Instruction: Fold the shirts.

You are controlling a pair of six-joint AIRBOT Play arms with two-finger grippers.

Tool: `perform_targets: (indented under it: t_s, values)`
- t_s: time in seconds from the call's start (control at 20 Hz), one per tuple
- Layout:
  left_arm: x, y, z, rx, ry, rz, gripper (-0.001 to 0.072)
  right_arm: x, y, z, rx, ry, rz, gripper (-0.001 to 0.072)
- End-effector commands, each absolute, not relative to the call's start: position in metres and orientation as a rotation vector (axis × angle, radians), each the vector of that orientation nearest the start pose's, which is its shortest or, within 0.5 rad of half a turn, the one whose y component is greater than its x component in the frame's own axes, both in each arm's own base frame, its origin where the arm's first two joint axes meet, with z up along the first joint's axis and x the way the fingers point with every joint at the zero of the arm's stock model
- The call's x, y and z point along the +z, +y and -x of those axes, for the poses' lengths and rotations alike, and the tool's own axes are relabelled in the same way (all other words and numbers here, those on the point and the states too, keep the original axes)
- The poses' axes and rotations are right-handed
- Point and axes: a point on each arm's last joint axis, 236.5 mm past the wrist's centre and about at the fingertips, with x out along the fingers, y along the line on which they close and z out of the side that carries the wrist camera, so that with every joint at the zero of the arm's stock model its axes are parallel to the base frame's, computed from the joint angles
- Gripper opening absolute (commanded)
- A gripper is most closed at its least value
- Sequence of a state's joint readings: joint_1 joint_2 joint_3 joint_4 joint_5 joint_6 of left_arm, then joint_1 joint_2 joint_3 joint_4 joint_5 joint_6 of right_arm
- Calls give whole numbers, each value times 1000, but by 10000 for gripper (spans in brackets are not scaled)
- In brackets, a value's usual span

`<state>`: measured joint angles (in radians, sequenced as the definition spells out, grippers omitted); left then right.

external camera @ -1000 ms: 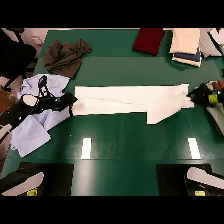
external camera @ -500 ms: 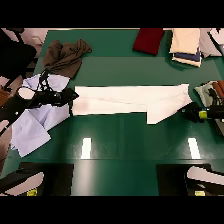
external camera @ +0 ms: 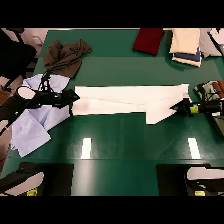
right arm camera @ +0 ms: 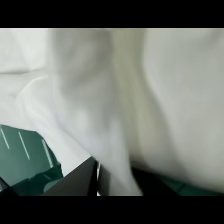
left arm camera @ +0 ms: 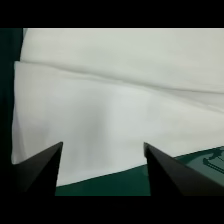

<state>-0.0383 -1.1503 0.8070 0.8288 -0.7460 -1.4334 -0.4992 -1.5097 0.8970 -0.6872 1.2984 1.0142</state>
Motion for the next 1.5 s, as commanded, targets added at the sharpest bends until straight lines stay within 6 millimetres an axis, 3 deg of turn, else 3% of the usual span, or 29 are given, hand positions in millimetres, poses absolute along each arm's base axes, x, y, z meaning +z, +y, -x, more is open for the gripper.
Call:
perform_targets:
  t_s: [0.0,0.2,0.4,0.55,0.8,0.9,0.95,1.1,1.25,1.35,1.4,1.45]
  values:
    - [3,-124,-383,-261,1029,620,602,-50,35,-329,504,1366,-896,137]
    - [4,-122,-386,-255,1018,620,602,-2,39,-326,536,1275,-808,76]
    - [4,-122,-385,-256,1020,620,602,35,41,-354,494,1089,-782,75]
    - [4,-123,-385,-257,1023,620,602,34,51,-388,453,1005,-835,78]
    - [2,-125,-381,-266,1040,620,601,4,100,-450,494,988,-962,76]
    - [1,-127,-377,-274,1057,619,601,11,118,-482,531,949,-1025,135]
    - [1,-128,-376,-278,1063,619,602,17,123,-497,549,928,-1063,246]
    - [0,-129,-373,-283,1074,618,601,36,126,-517,611,917,-1080,268]
    - [0,-129,-373,-284,1076,618,601,45,99,-508,602,972,-998,268]
    - [0,-129,-372,-288,1078,613,601,41,60,-485,532,1040,-904,269]
    - [0,-129,-372,-292,1078,607,601,37,32,-472,465,1064,-873,293]
    - [0,-129,-372,-296,1076,601,601,33,2,-459,381,1082,-872,416]
